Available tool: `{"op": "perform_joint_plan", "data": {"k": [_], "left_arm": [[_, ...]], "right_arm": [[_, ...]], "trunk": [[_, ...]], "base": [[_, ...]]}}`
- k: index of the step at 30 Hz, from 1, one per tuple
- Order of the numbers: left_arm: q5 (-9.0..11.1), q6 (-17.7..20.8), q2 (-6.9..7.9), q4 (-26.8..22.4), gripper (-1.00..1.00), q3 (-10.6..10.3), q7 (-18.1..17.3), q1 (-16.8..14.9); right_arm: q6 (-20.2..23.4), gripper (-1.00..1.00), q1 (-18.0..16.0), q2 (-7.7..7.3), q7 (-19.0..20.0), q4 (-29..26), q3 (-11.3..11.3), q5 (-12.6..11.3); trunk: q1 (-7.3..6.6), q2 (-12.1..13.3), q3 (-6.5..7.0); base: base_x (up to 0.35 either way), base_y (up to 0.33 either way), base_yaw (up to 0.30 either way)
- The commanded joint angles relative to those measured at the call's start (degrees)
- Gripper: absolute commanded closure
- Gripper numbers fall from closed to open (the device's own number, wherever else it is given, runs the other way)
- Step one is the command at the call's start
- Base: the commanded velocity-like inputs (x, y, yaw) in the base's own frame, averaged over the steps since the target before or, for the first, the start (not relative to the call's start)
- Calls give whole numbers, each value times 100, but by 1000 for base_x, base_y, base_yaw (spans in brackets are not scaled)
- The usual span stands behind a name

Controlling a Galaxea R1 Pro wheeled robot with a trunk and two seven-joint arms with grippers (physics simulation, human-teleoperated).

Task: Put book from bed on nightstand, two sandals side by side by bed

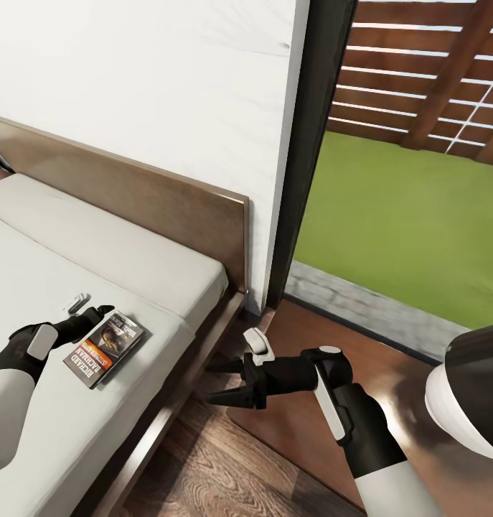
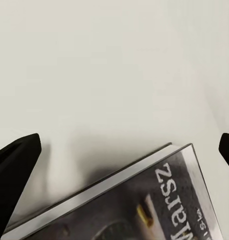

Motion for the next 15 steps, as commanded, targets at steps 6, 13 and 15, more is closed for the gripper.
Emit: {"op": "perform_joint_plan", "data": {"k": [6, 13, 15], "left_arm": [[-10, 63, -4, 59, -100, 30, 4, 0], [-3, 63, -4, 62, -100, 34, 4, 0], [-3, 63, -3, 62, -100, 34, 4, 0]], "right_arm": [[50, -100, -6, 0, 8, 0, 2, -18], [44, -100, -2, 0, 7, 3, 2, -18], [44, -100, -1, 0, 6, 4, 2, -18]], "trunk": [[0, -1, -4], [0, -1, -4], [0, -1, -4]], "base": [[-48, -31, 0], [-91, -60, 0], [-9, -6, 0]]}}
